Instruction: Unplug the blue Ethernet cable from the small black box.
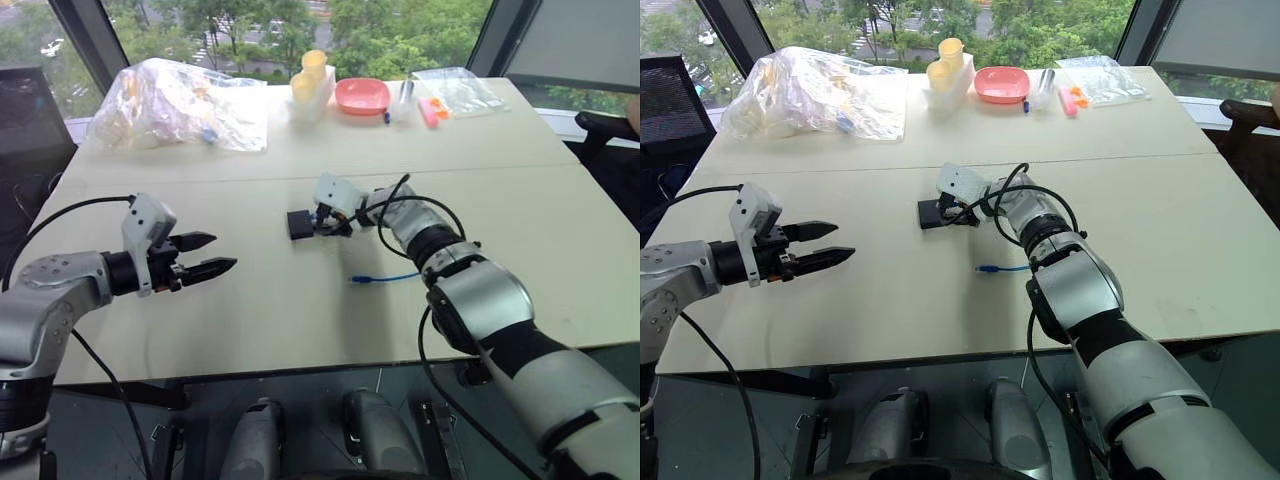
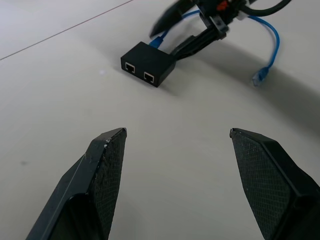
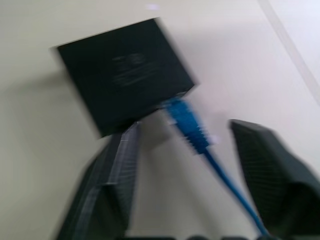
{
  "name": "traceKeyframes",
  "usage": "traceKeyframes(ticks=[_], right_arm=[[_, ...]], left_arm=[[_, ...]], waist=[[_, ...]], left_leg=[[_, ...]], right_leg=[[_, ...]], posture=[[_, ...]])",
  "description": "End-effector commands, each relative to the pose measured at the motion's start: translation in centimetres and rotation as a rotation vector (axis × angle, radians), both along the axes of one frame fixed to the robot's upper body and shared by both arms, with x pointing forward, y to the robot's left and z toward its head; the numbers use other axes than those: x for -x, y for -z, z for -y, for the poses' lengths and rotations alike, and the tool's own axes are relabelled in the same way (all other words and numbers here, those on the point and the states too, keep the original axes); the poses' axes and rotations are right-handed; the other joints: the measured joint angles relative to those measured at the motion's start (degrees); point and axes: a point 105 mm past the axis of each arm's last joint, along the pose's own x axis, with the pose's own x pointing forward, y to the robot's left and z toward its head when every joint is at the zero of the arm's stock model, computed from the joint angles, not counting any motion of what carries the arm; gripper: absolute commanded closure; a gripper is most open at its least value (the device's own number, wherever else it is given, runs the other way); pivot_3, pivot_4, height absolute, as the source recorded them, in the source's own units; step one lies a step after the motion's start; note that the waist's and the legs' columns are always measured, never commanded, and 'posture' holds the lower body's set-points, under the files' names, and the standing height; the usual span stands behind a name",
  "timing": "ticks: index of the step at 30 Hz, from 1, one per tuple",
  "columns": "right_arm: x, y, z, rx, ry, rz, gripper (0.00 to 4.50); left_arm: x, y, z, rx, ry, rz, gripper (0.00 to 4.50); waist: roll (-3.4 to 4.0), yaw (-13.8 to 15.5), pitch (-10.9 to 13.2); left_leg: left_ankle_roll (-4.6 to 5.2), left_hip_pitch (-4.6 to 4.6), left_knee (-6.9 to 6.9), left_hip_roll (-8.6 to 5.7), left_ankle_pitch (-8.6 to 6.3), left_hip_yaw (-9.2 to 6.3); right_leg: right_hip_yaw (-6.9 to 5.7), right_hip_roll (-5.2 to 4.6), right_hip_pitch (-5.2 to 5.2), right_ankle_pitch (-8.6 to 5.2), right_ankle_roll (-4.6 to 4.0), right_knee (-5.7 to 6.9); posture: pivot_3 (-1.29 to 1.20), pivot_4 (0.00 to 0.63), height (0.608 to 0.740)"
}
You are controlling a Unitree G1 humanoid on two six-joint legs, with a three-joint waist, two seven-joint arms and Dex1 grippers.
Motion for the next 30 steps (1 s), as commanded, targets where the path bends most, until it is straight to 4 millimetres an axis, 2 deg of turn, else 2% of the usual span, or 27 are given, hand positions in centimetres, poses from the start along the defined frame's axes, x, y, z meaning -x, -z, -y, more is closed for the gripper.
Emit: traceKeyframes(ticks=[1, 2, 5, 11, 13, 15, 16, 18, 19, 22, 26, 30], right_arm=[[2.0, 1.9, -0.2, -0.013, -0.073, -0.192, 3.91], [2.1, 1.9, -0.1, -0.015, -0.075, -0.207, 4.44], [1.9, 1.4, -0.1, -0.047, -0.066, -0.198, 4.44], [-0.7, -3.1, -0.8, -0.126, 0.0, 0.081, 4.44], [-2.1, -6.9, -0.9, -0.158, 0.029, 0.31, 4.44], [-2.7, -11.2, -0.6, -0.2, 0.033, 0.57, 4.44], [-2.4, -12.1, -0.6, -0.202, 0.008, 0.65, 4.44], [-2.0, -12.7, -0.6, -0.183, -0.025, 0.764, 4.44], [-1.8, -12.9, -0.5, -0.169, -0.041, 0.821, 4.44], [-1.4, -13.6, -0.5, -0.115, -0.074, 0.96, 4.44], [-1.1, -14.6, -0.4, -0.039, -0.115, 1.102, 4.44], [-1.0, -15.0, -0.7, 0.022, -0.153, 1.169, 4.44]], left_arm=[[-0.4, -1.0, 0.3, -0.003, 0.007, 0.052, 1.02], [-0.5, -1.0, 0.3, -0.003, 0.008, 0.053, 1.02], [-0.7, -1.0, 0.3, -0.002, 0.007, 0.056, 1.02], [-1.1, -1.0, 0.0, -0.002, -0.006, 0.069, 1.02], [-1.6, -1.8, -0.4, 0.031, -0.019, 0.082, 1.02], [-2.9, -3.7, -1.3, 0.139, -0.038, 0.095, 1.02], [-3.7, -4.7, -1.6, 0.221, -0.04, 0.097, 1.02], [-5.3, -6.3, -2.4, 0.392, -0.058, 0.089, 1.02], [-6.4, -6.4, -2.9, 0.448, -0.08, 0.065, 1.02], [-8.2, -6.1, -3.2, 0.467, -0.072, 0.019, 1.02], [-10.6, -7.6, -0.8, 0.434, 0.037, 0.028, 1.02], [-11.7, -8.4, 2.1, 0.358, 0.156, 0.033, 1.02]], waist=[[0.0, 0.0, 0.0], [-0.01, 0.0, 0.0], [-0.01, 0.0, 0.0], [0.01, 0.0, 0.0], [0.01, 0.0, 0.0], [0.01, 0.2, 0.0], [-0.01, 0.6, 0.1], [-0.11, 0.9, 0.1], [-0.11, 1.0, 0.1], [-0.12, 1.1, 0.1], [-0.24, 1.5, 0.2], [-0.25, 1.5, 0.2]], left_leg=[[0.0, 0.0, 0.0, 0.0, 0.0, 0.01], [0.0, 0.0, -0.01, 0.0, 0.0, 0.01], [0.0, 0.01, -0.02, 0.0, 0.0, 0.01], [-0.01, -0.01, -0.02, 0.0, 0.0, 0.02], [-0.01, -0.03, -0.02, 0.0, 0.0, 0.02], [-0.03, -0.14, -0.01, -0.06, 0.01, 0.05], [-0.04, -0.17, -0.02, -0.07, 0.02, 0.07], [-0.07, -0.22, 0.0, -0.09, 0.04, 0.17], [-0.07, -0.21, 0.0, -0.09, 0.04, 0.18], [-0.07, -0.16, -0.01, -0.1, 0.04, 0.26], [-0.08, -0.21, -0.07, -0.11, 0.05, 0.38], [-0.08, -0.4, -0.01, -0.14, 0.05, 0.44]], right_leg=[[0.0, 0.0, 0.0, 0.0, 0.01, 0.0], [0.0, 0.0, 0.0, 0.0, 0.01, 0.0], [0.0, 0.01, 0.0, 0.0, 0.02, 0.0], [0.0, 0.0, -0.03, -0.01, 0.0, 0.0], [0.01, -0.01, -0.05, -0.01, 0.0, 0.0], [0.01, -0.02, -0.15, 0.0, 0.01, 0.01], [0.01, -0.02, -0.2, 0.0, 0.01, 0.0], [0.01, 0.0, -0.25, 0.0, 0.02, -0.01], [0.01, 0.0, -0.21, 0.01, 0.06, 0.0], [0.02, -0.01, -0.16, 0.08, 0.26, -0.01], [0.1, -0.02, -0.25, 0.07, 0.34, 0.0], [0.12, -0.05, -0.36, 0.07, 0.34, -0.06]], posture=[[0.0, 0.15, 0.74], [0.0, 0.15, 0.74], [0.0, 0.15, 0.74], [0.0, 0.15, 0.74], [0.0, 0.15, 0.74], [0.0, 0.15, 0.74], [0.0, 0.15, 0.74], [0.0, 0.15, 0.74], [0.0, 0.15, 0.74], [0.0, 0.15, 0.74], [0.0, 0.15, 0.74], [0.0, 0.15, 0.74]])
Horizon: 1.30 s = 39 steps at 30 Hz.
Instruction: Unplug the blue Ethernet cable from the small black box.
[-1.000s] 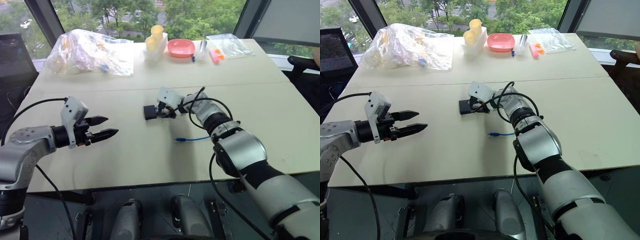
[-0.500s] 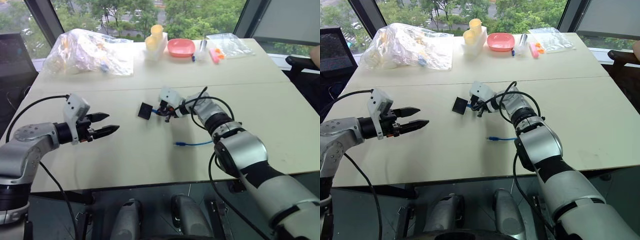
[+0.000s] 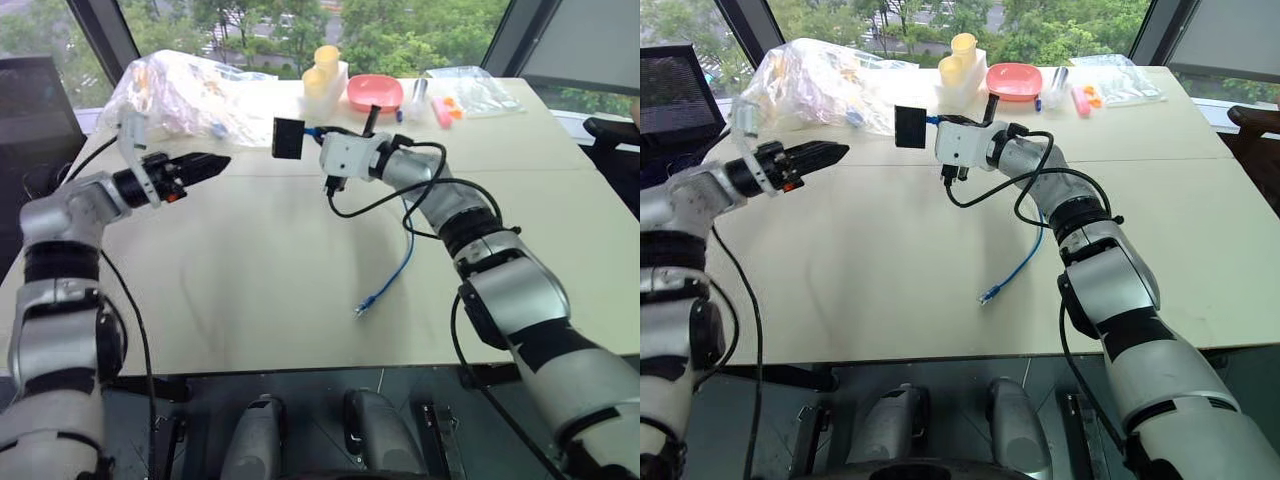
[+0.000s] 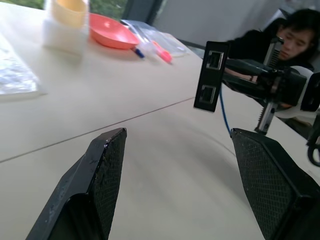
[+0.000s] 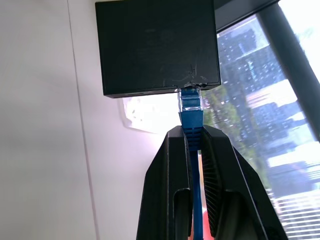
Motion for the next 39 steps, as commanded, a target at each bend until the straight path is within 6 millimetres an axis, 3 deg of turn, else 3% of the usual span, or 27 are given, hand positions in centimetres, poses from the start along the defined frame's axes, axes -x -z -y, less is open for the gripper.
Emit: traceKeyframes(ticks=[1, 16, 25, 28, 31, 36, 37, 39], right_arm=[[0.6, -2.8, -1.0, 0.027, -0.038, 0.129, 4.44], [1.4, -2.9, -1.9, 0.056, -0.086, 0.177, 4.44], [2.3, -2.6, -2.3, 0.06, -0.122, 0.181, 4.5], [2.4, -2.2, -2.4, 0.071, -0.127, 0.165, 4.5], [2.5, -2.0, -2.2, 0.062, -0.132, 0.138, 3.34], [2.2, -1.8, -1.1, 0.054, -0.092, 0.106, 0.76], [1.9, -1.6, -0.3, -0.057, -0.068, -0.001, 0.19], [2.3, -0.6, 0.6, -0.348, -0.08, -0.322, 0.04]], left_arm=[[-0.4, -1.5, 1.3, -0.062, 0.071, 0.072, 1.02], [-2.2, -2.5, 5.1, -0.056, 0.08, 0.115, 1.02], [-2.1, -3.0, 5.6, -0.01, 0.099, 0.12, 3.61], [-2.1, -2.8, 5.4, -0.023, 0.101, 0.117, 3.94], [-2.1, -2.1, 5.0, -0.059, 0.09, 0.107, 3.94], [-1.5, -1.6, 4.7, -0.062, 0.139, 0.089, 3.94], [-1.4, -1.6, 4.5, -0.054, 0.14, 0.083, 3.94], [-1.2, -1.7, 4.0, -0.019, 0.142, 0.065, 3.94]], waist=[[0.0, -0.3, 0.0], [0.0, -0.4, 0.0], [0.0, -0.3, 0.0], [0.0, -0.3, 0.0], [0.0, -0.5, 0.0], [0.0, -0.3, 0.0], [-0.01, -0.2, 0.0], [-0.03, -0.2, 0.0]], left_leg=[[0.0, -0.01, 0.0, 0.0, 0.0, 0.05], [0.02, -0.18, -0.08, 0.04, 0.0, 0.19], [0.02, -0.26, -0.01, 0.03, 0.0, 0.18], [0.02, -0.27, 0.0, 0.03, 0.0, 0.18], [0.02, -0.27, 0.0, 0.03, 0.0, 0.17], [0.02, -0.26, 0.01, 0.03, 0.0, 0.16], [0.02, -0.27, 0.02, 0.03, 0.0, 0.16], [0.02, -0.3, 0.05, 0.03, 0.0, 0.12]], right_leg=[[0.03, -0.01, -0.01, 0.0, 0.01, 0.0], [0.19, 0.04, -0.36, -0.02, 0.08, 0.1], [0.18, 0.04, -0.38, 0.0, 0.11, 0.1], [0.18, 0.04, -0.39, 0.0, 0.11, 0.1], [0.18, 0.05, -0.39, 0.0, 0.12, 0.11], [0.18, 0.05, -0.39, 0.0, 0.12, 0.13], [0.18, 0.05, -0.39, 0.0, 0.12, 0.12], [0.16, 0.05, -0.36, 0.0, 0.12, 0.1]], posture=[[0.0, 0.15, 0.74], [0.0, 0.15, 0.74], [0.0, 0.15, 0.74], [0.0, 0.15, 0.74], [0.0, 0.15, 0.74], [0.0, 0.15, 0.74], [0.0, 0.15, 0.74], [0.0, 0.15, 0.74]])
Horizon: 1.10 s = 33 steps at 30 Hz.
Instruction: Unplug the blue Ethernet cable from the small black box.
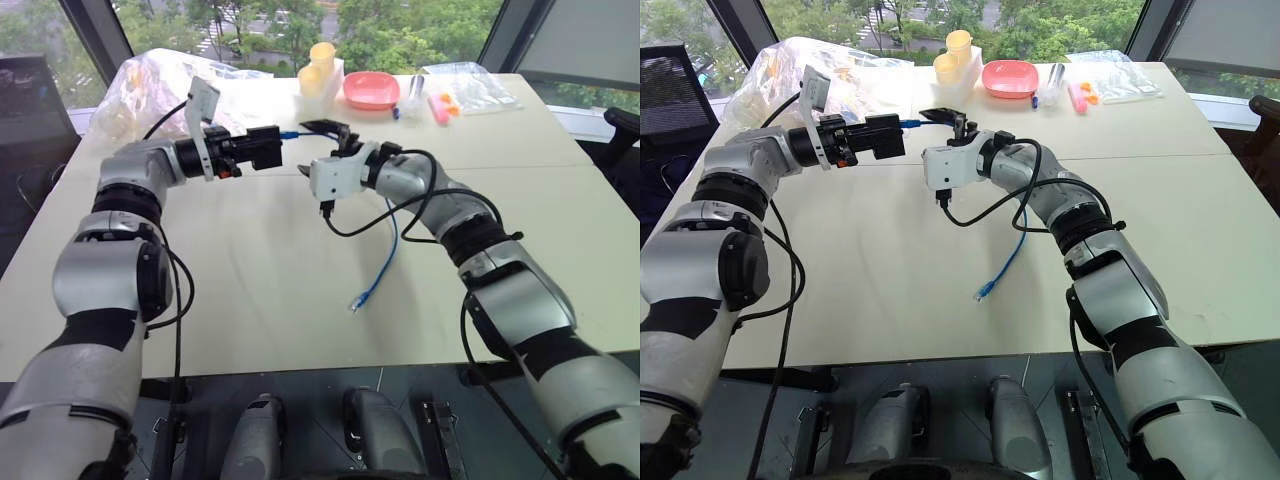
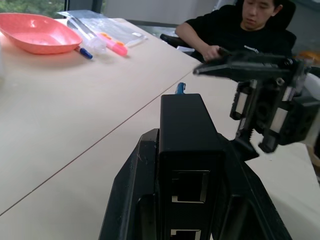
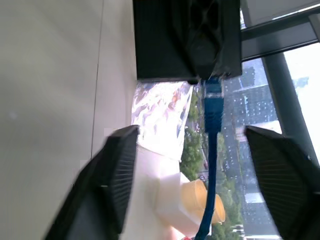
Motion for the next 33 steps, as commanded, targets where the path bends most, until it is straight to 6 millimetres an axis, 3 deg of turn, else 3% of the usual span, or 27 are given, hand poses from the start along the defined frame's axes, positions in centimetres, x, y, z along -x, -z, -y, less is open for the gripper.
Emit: traceKeyframes(ticks=[1, 4, 6, 8, 14, 22, 33], right_arm=[[1.7, -0.4, 0.9, -0.551, -0.09, -0.559, 0.04], [5.7, -0.5, -0.3, -0.87, -0.331, -1.04, 0.04], [7.9, -0.9, -0.8, -0.982, -0.454, -1.225, 0.04], [8.8, -1.1, -1.1, -1.063, -0.498, -1.307, 0.04], [8.3, -1.9, -1.2, -1.286, -0.485, -1.355, 0.04], [7.4, -1.3, -2.3, -1.326, -0.435, -1.358, 0.04], [7.3, -2.0, -2.8, -1.372, -0.501, -1.364, 0.04]], left_arm=[[0.7, -1.8, -1.1, 0.081, 0.028, 0.012, 3.94], [2.0, -2.8, -1.2, 0.183, 0.134, -0.034, 3.94], [2.8, -3.4, -1.3, 0.248, 0.2, -0.06, 3.94], [3.1, -3.5, -1.4, 0.279, 0.222, -0.078, 3.94], [4.0, -2.6, -1.3, 0.295, 0.285, -0.13, 3.94], [4.7, -1.9, -0.1, 0.267, 0.343, -0.14, 3.94], [5.5, -1.8, 0.3, 0.274, 0.382, -0.155, 3.94]], waist=[[-0.03, 0.0, 0.0], [0.0, 0.0, 0.0], [0.04, 0.0, 0.0], [0.04, 0.0, 0.0], [0.03, 0.0, 0.0], [0.03, 0.1, 0.0], [0.03, 0.0, 0.0]], left_leg=[[0.0, -0.01, 0.01, 0.01, 0.0, -0.05], [0.0, -0.09, 0.07, 0.03, 0.0, -0.21], [0.0, -0.14, 0.1, 0.04, 0.0, -0.25], [0.0, -0.11, 0.12, 0.04, 0.0, -0.27], [0.01, 0.02, 0.11, 0.04, 0.0, -0.32], [0.01, -0.19, 0.12, 0.02, 0.0, -0.31], [0.02, -0.17, 0.12, 0.02, 0.0, -0.32]], right_leg=[[-0.02, 0.0, 0.03, 0.0, 0.01, -0.01], [-0.09, -0.01, 0.06, 0.06, 0.07, 0.07], [-0.13, -0.03, 0.01, 0.07, 0.06, 0.09], [-0.14, -0.02, 0.01, 0.07, 0.04, 0.1], [-0.15, 0.0, 0.09, 0.09, -0.02, 0.1], [-0.15, -0.01, -0.02, 0.09, 0.01, 0.06], [-0.14, 0.01, -0.03, 0.09, 0.01, 0.08]], posture=[[0.0, 0.15, 0.74], [0.0, 0.15, 0.74], [0.0, 0.15, 0.74], [0.0, 0.15, 0.74], [0.0, 0.15, 0.74], [0.0, 0.15, 0.74], [0.0, 0.15, 0.74]])
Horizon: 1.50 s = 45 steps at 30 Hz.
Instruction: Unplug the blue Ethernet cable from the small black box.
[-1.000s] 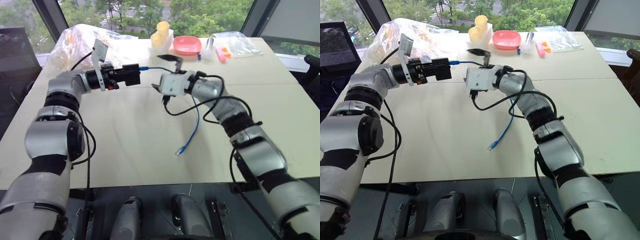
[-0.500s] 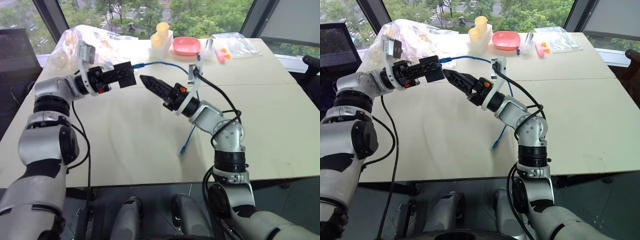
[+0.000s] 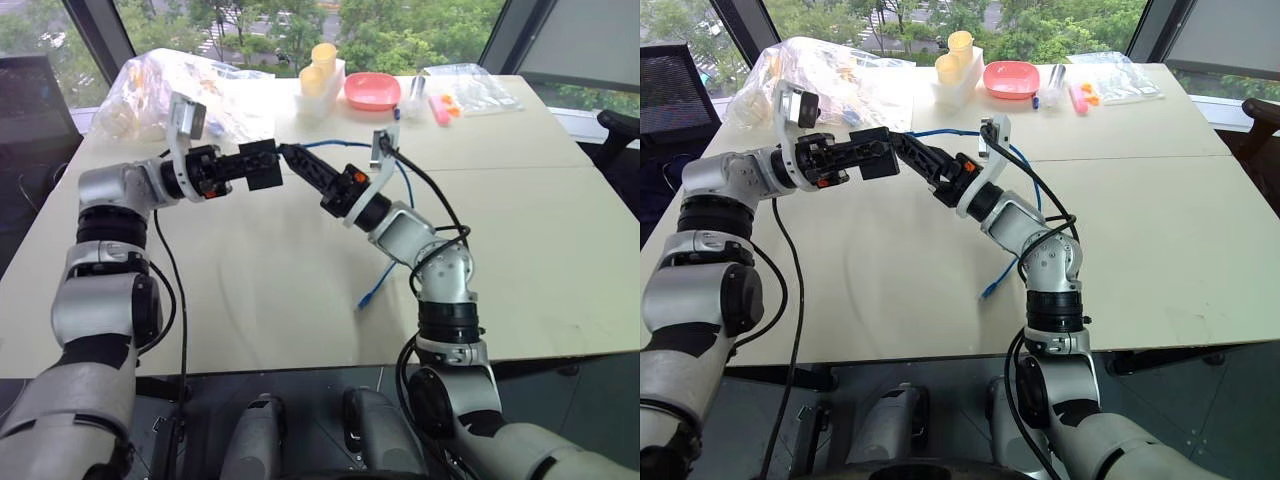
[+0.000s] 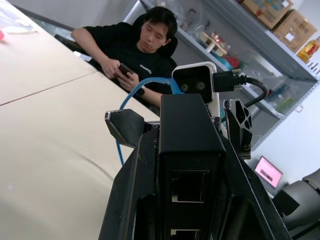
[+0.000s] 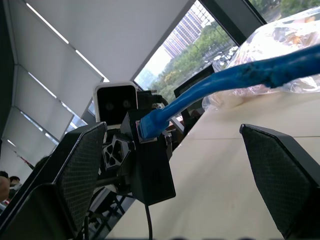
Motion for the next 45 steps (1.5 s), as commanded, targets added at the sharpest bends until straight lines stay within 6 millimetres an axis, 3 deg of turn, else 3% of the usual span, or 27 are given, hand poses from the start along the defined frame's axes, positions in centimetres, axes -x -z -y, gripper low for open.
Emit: traceKeyframes(ticks=[1, 19, 22, 28, 30, 38, 45], right_arm=[[0.4, -1.9, -0.3, -0.053, -0.021, 0.053, 0.04], [1.0, -1.5, -1.0, -0.033, -0.054, 0.074, 0.04], [1.0, -1.6, -1.0, -0.036, -0.056, 0.077, 0.82], [1.0, -1.9, -0.9, -0.052, -0.061, 0.087, 3.88], [1.1, -1.9, -1.0, -0.052, -0.065, 0.089, 4.42], [1.5, -1.0, -1.6, 0.017, -0.092, 0.096, 4.42], [-1.0, -1.5, 1.7, -0.055, 0.067, 0.054, 4.42]], left_arm=[[0.4, -1.3, 0.1, 0.017, 0.021, 0.052, 3.94], [0.2, -1.3, 0.2, 0.026, 0.008, 0.042, 3.94], [0.2, -1.2, 0.1, 0.023, 0.006, 0.042, 3.94], [0.2, -1.2, 0.1, 0.018, 0.007, 0.042, 3.94], [0.2, -1.1, 0.1, 0.016, 0.008, 0.043, 3.94], [0.1, -1.2, 0.0, 0.014, -0.003, 0.045, 3.94], [-0.1, -1.8, -2.2, 0.01, -0.077, 0.062, 3.94]], waist=[[0.0, 0.0, 0.0], [0.0, 0.0, 0.0], [0.0, 0.0, 0.0], [0.0, 0.0, 0.0], [0.0, 0.0, 0.0], [0.0, 0.0, 0.0], [0.0, 0.0, 0.0]], left_leg=[[0.0, 0.0, 0.0, 0.0, 0.0, 0.0], [0.0, 0.0, 0.0, 0.0, 0.0, 0.0], [0.0, 0.0, 0.0, 0.0, 0.0, 0.0], [0.0, 0.0, 0.0, 0.0, 0.0, 0.0], [0.0, 0.0, 0.0, 0.0, 0.0, 0.0], [0.0, 0.0, 0.0, 0.0, 0.0, 0.0], [0.0, 0.0, 0.0, 0.0, 0.0, 0.0]], right_leg=[[0.0, 0.0, 0.0, 0.0, 0.0, 0.0], [0.0, 0.0, 0.0, 0.0, 0.0, 0.0], [0.0, 0.0, 0.0, 0.0, 0.0, 0.0], [0.0, 0.0, 0.0, 0.0, 0.0, 0.0], [0.0, 0.0, 0.0, 0.0, 0.0, 0.0], [0.0, 0.0, 0.0, 0.0, 0.0, 0.0], [0.0, 0.0, 0.0, 0.0, 0.0, 0.0]], posture=[[0.0, 0.15, 0.74], [0.0, 0.15, 0.74], [0.0, 0.15, 0.74], [0.0, 0.15, 0.74], [0.0, 0.15, 0.74], [0.0, 0.15, 0.74], [0.0, 0.15, 0.74]])
